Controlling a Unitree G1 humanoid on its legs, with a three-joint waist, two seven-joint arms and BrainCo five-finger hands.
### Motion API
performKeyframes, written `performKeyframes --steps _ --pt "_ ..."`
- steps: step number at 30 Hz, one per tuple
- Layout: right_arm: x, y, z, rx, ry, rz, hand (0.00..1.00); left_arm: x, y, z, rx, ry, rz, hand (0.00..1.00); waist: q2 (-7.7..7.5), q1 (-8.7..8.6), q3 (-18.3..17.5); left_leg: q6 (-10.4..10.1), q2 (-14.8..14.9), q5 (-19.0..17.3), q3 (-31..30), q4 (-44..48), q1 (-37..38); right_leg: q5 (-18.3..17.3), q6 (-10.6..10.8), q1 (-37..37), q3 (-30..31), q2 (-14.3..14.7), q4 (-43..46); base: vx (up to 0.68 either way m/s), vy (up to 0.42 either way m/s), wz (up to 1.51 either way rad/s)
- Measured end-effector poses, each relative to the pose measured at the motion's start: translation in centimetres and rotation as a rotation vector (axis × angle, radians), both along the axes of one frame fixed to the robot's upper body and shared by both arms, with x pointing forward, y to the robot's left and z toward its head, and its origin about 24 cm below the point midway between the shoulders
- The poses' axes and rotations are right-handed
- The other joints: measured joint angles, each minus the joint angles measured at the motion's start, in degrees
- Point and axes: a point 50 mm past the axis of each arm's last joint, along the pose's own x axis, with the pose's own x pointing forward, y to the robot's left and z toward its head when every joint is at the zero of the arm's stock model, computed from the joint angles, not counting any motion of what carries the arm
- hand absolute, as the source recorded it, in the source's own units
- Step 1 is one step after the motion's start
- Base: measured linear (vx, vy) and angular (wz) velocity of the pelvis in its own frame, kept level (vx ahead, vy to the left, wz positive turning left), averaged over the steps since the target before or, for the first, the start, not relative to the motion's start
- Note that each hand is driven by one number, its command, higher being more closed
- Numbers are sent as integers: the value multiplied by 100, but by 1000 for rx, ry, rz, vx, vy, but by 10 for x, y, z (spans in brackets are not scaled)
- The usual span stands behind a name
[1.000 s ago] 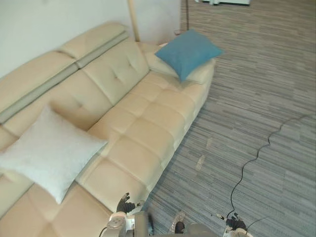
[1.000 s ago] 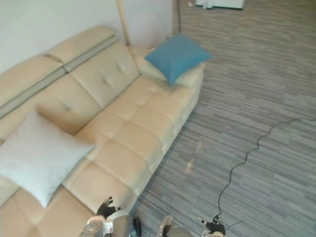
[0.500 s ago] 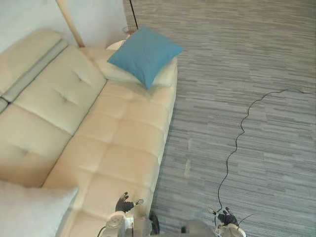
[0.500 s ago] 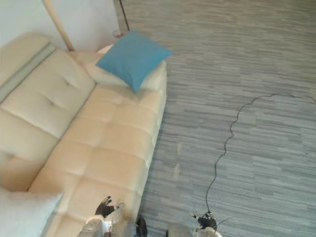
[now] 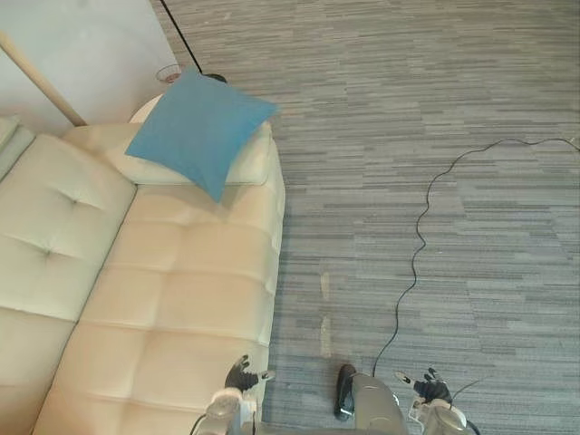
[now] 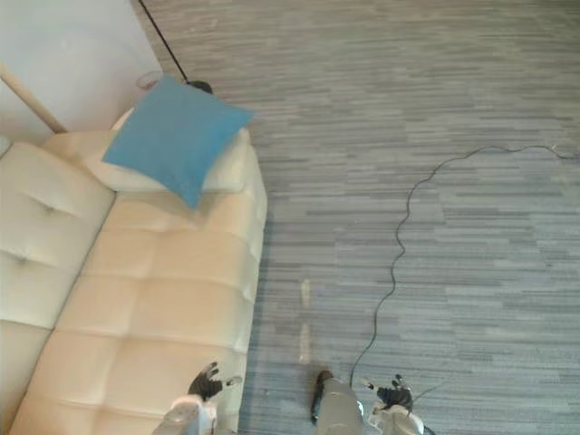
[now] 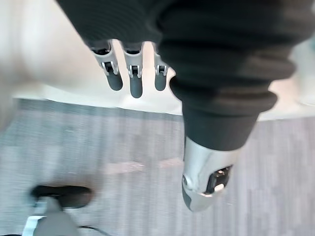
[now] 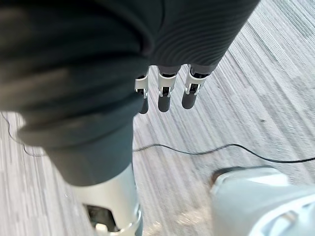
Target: Pick up cushions and gather them together orderly.
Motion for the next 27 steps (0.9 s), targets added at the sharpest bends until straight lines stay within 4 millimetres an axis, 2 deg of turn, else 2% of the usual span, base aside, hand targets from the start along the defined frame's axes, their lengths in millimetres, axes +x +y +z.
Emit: performKeyframes --steps 1,3,6,7,8,10,11,12,13,14,15,17,18,19,21,23,24,25,27 --pt "-1 -2 0 -2 2 -10 0 -1 -1 0 -3 3 2 0 11 15 3 46 -12 -211 16 296 -274 -12 -12 231 108 60 -149 249 -125 -59" --pt "-4 -2 -1 -2 14 -20 0 0 -2 0 -6 -4 3 0 -15 78 21 63 -137 -429 201 16 -572 -6 -3 507 282 56 -363 242 -65 -58" --pt "-7 -1 -3 5 32 -33 0 6 -4 5 -13 -36 1 0 -14 126 46 44 -648 -536 441 -1741 -862 -37 99 908 541 27 -734 263 1 -46" --pt "-8 -2 -3 4 33 -39 0 5 -7 4 -19 -33 2 0 9 128 49 -69 -933 -401 317 -2840 -831 -69 190 1063 622 31 -879 217 33 -35" --pt "-8 -2 -3 3 34 -39 0 3 -9 4 -24 -30 0 0 41 129 56 -102 -1082 -201 190 -3570 -814 -102 272 1194 666 59 -993 324 62 -27" --pt "-7 -2 -3 -1 33 -39 0 3 -14 4 -32 -30 -17 0 154 179 89 -192 -1204 314 104 -4639 -838 -142 448 1457 764 219 -1245 448 139 -26" --pt "-6 -1 -3 1 33 -36 0 5 -13 4 -29 -36 -18 0 194 234 106 15 -1170 696 95 -4700 -848 -235 588 1608 846 313 -1344 419 175 -41" --pt "-6 3 -4 9 33 -27 0 5 -9 4 -20 -36 -16 0 93 248 79 236 -1194 982 136 -4607 -817 -343 749 1715 968 269 -1362 449 171 -36" --pt "-5 7 -5 19 32 -20 0 1 -4 3 -9 -25 -14 0 -14 249 -7 477 -1357 966 146 -4515 -806 -475 837 1784 1015 117 -1307 517 131 -21" --pt "-6 9 -6 23 34 -20 0 1 -2 3 -3 -22 -15 0 -192 210 -86 632 -1543 686 200 -4343 -842 -617 996 1661 1126 -86 -925 645 156 -12" --pt "-6 9 -6 21 34 -17 0 1 -3 3 -6 -23 -18 0 -213 218 -86 661 -1578 488 260 -4221 -831 -667 1085 1386 1260 -168 -294 632 162 -11" --pt "-11 12 -8 35 45 -19 0 2 0 3 3 -20 -18 0 -283 213 -40 582 -1673 197 279 -4155 -515 -578 1943 601 1408 -377 1688 494 141 -7" --pt "-11 16 -9 46 44 -16 0 -1 2 1 11 -2 -29 0 -297 201 -8 623 -1732 104 254 -4211 -111 -597 1942 275 1332 -531 2697 497 97 5" --pt "-15 15 -9 47 54 -15 0 -3 2 0 21 6 -45 0 -271 178 6 602 -1734 37 219 -4348 261 -713 1722 136 1074 -677 3007 504 75 12" --pt "-17 13 -9 43 55 -14 0 -2 6 0 33 3 -45 0 -165 140 -3 575 -1657 17 72 -4603 730 -925 1297 -97 372 -888 2564 449 -1 28" --pt "-8 8 -6 30 32 -9 0 6 7 3 37 -20 -46 0 -70 113 15 451 -1475 -60 -32 -4656 862 -881 1135 -471 -13 -898 1782 396 -92 38" --pt "-3 5 -4 20 19 -4 0 9 6 5 35 -30 -45 0 11 108 63 337 -1319 -132 -43 -4676 965 -687 1097 -675 -91 -868 1234 374 -167 27" --pt "0 4 -3 17 13 -2 0 8 6 4 35 -29 -45 0 24 104 77 231 -1211 -199 -36 -4686 1057 -366 1086 -795 -62 -835 742 375 -190 22" --pt "0 7 -3 25 14 0 0 4 9 3 43 -18 -43 0 -81 97 113 12 -1086 -391 -44 -4685 1299 450 1070 -906 321 -754 -285 408 -293 13"
